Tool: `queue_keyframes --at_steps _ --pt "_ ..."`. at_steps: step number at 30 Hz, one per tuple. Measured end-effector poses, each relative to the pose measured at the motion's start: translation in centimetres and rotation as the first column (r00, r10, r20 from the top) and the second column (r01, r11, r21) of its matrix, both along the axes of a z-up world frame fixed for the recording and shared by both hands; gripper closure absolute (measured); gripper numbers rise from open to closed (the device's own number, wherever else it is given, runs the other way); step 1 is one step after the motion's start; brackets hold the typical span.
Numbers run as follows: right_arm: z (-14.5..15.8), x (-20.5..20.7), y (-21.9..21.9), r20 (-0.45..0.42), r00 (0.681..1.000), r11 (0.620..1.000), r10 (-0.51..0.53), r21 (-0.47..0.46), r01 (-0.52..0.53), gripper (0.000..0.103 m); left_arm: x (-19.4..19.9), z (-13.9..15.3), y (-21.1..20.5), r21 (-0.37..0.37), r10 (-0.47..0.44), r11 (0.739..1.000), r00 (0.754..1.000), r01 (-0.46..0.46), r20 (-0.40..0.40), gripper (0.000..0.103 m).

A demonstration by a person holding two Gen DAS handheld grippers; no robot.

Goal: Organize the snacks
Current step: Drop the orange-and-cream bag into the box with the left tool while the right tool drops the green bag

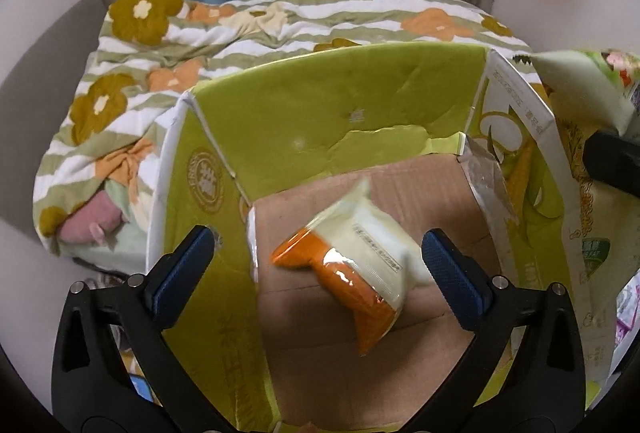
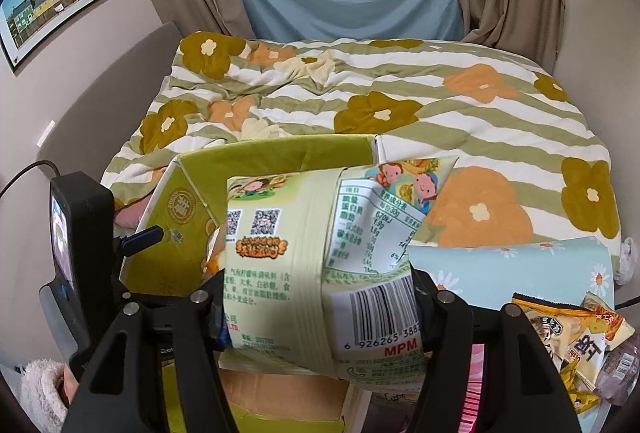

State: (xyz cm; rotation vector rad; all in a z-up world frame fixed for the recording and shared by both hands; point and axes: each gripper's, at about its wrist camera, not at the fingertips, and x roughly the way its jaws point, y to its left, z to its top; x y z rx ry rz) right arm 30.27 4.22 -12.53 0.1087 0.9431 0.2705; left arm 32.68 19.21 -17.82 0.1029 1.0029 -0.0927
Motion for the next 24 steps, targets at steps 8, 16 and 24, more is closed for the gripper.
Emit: queue_keyframes --at_steps 8,16,24 --pt "-0.1 1.2 1.7 0.005 0.997 0.997 0.071 -0.019 -0.071 0.044 -1.5 1.8 0.8 0.040 0.011 0.999 0.999 -0.012 0.031 0.000" --pt "-1.2 3.7 4.3 0.007 0.992 0.992 0.123 -0.036 -0.122 0.043 -3.1 3.4 2.0 0.032 0.047 0.998 0.998 -0.048 0.045 0.000" --pt "-2.3 4.3 4.6 0.030 0.994 0.994 0.105 -0.023 -0.104 0.000 -3.8 2.9 2.2 0.029 0.067 0.997 0.997 -0.068 0.033 0.000"
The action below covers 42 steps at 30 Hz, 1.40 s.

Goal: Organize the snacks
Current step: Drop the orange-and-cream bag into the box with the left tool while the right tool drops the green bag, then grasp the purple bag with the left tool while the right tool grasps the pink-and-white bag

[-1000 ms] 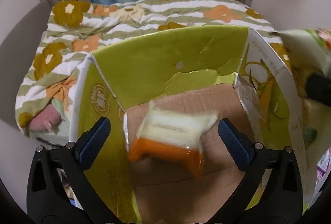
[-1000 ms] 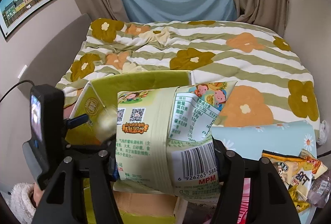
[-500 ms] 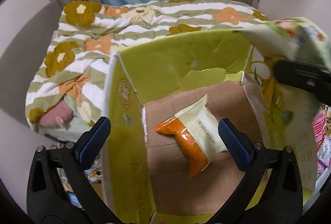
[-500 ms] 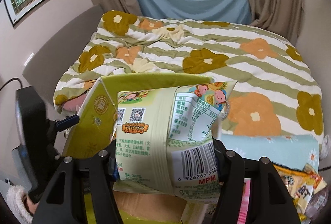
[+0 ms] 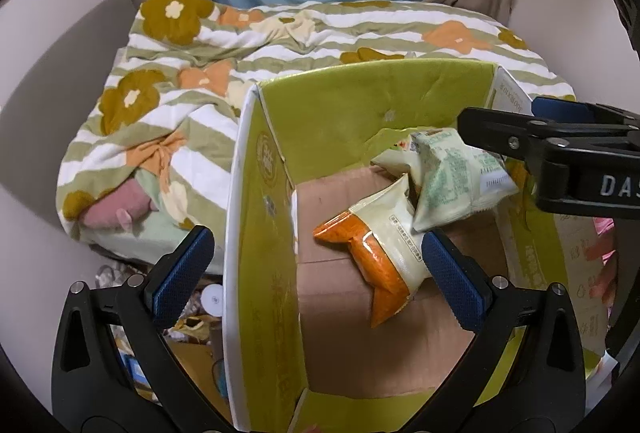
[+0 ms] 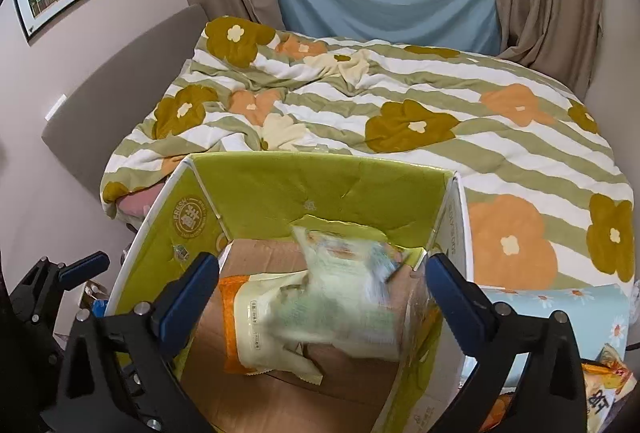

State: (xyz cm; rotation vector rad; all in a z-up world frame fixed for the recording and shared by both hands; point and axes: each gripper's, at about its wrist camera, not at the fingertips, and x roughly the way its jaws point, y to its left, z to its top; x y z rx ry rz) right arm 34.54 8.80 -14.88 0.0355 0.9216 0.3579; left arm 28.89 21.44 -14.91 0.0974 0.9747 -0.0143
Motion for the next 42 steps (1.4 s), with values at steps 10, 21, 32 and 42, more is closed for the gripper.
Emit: queue_keyframes --at_steps 10,21,32,42 --pt "2.6 -2.3 -1.3 0.049 0.999 0.999 -0.016 0.041 0.014 0.000 -1.3 2.8 -0.6 0.001 -0.013 1.000 0.999 0.012 0.050 0.000" --pt "8.4 -8.2 -5.6 0.110 0.989 0.994 -0.096 0.063 0.089 0.000 -5.2 9.7 -4.0 -0.015 -0.061 0.998 0.986 0.064 0.156 0.000" --pt "11.0 -16.4 -16.9 0.178 0.968 0.984 -0.178 0.017 0.178 0.000 -10.8 12.4 -13.4 -0.070 -0.129 0.987 0.973 0.144 0.190 0.000" --pt "6.8 -22.2 -28.4 0.067 0.962 0.965 -0.263 0.004 0.264 0.000 -16.6 7.2 -24.7 -0.060 -0.226 0.971 0.970 0.231 0.084 0.000"
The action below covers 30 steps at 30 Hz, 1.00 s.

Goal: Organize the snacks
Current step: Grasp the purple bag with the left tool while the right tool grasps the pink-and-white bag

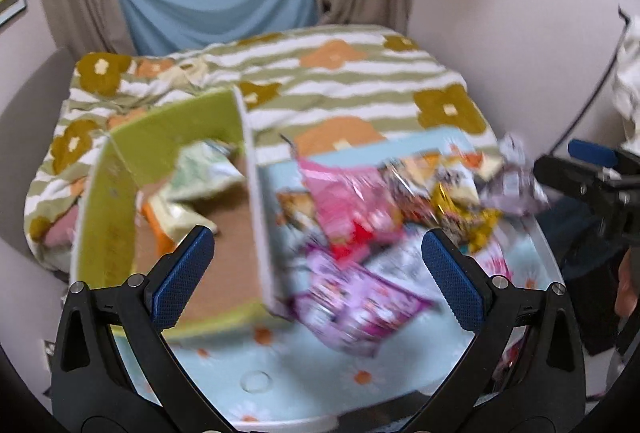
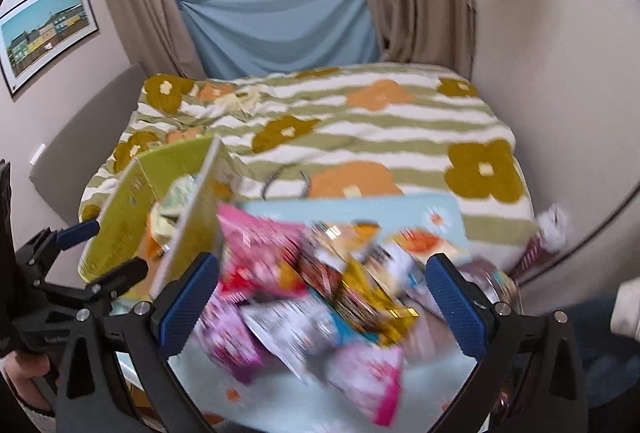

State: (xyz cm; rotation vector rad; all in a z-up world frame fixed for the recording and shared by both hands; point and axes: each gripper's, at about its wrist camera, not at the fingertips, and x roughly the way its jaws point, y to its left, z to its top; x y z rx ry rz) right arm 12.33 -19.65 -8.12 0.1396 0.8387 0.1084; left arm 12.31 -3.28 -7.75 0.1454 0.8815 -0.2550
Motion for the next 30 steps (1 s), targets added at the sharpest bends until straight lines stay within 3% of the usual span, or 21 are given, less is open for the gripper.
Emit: queue_keyframes --at_steps 7,13,19,25,29,30 --pt "-5.1 -2.5 -4.0 -0.079 0.997 1.000 -0.017 0.013 0.018 0.000 -3.5 -6.0 -2.9 0.049 0.035 0.998 0.999 -0.034 -0.026 0.000" --pt "-9.9 -4.0 -4.8 -0.126 0.992 0.999 -0.006 0.043 0.011 0.000 -4.6 -11.6 -4.7 0.187 0.056 0.980 0.998 -0.060 0.025 0.000" --pt "-13.8 -5.0 -4.6 -0.155 0.988 0.998 0.000 0.067 0.010 0.000 -4.0 -14.8 -5.8 0.296 0.075 0.950 0.993 -0.097 0.086 0.000" --pt "-16.2 -5.4 -4.2 -0.171 0.985 0.999 -0.002 0.048 0.010 0.000 -2.5 -16.9 -6.2 0.341 0.084 0.934 0.993 -0.108 0.085 0.000" --pt "-17.1 -5.3 -3.9 -0.182 0.983 0.998 0.010 0.059 0.001 0.000 -1.9 -17.4 -6.0 0.343 0.095 0.933 0.993 -0.112 0.066 0.013" --pt "-17.2 -5.3 -3.8 -0.181 0.983 0.998 0.012 0.060 -0.001 0.000 -1.8 -17.5 -5.8 0.342 0.099 0.933 0.993 -0.115 0.063 0.021"
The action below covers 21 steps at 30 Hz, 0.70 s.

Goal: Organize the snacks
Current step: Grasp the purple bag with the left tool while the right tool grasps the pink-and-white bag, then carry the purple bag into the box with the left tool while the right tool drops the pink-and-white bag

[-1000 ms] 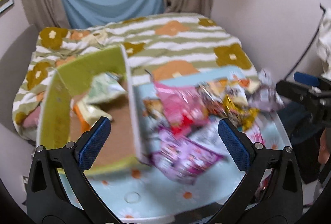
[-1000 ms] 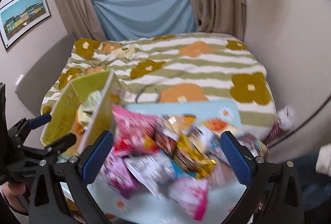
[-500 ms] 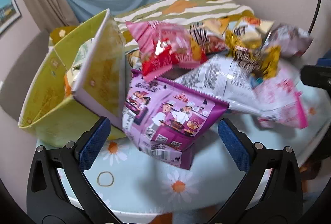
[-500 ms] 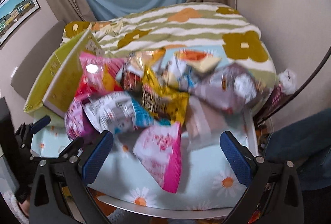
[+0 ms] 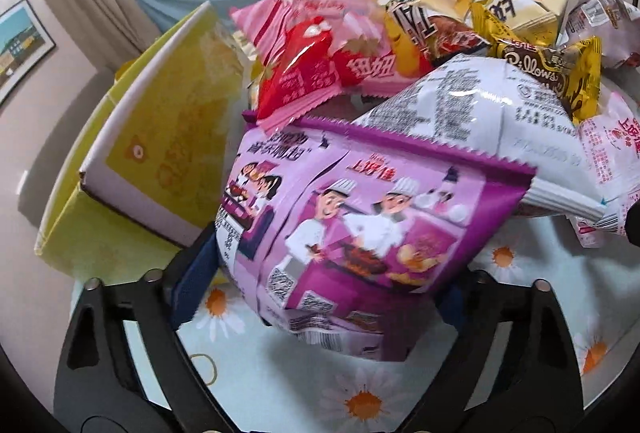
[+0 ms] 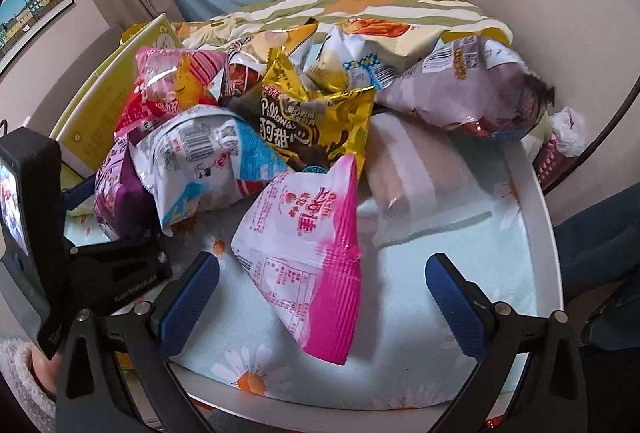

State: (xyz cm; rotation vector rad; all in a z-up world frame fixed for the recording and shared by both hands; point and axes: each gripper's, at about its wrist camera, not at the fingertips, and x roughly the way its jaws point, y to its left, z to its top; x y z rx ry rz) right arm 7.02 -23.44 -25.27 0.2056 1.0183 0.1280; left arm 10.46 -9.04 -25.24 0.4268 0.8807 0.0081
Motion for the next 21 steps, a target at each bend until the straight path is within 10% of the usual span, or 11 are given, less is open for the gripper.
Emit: queue_keyframes --at_steps 21 --pt "-2.2 2.5 2.0 -0.025 0.998 0.998 0.055 -0.030 -0.056 0.010 -1.0 1.1 0.8 -0.045 -0.022 0.999 0.997 0.019 -0.068 0.036"
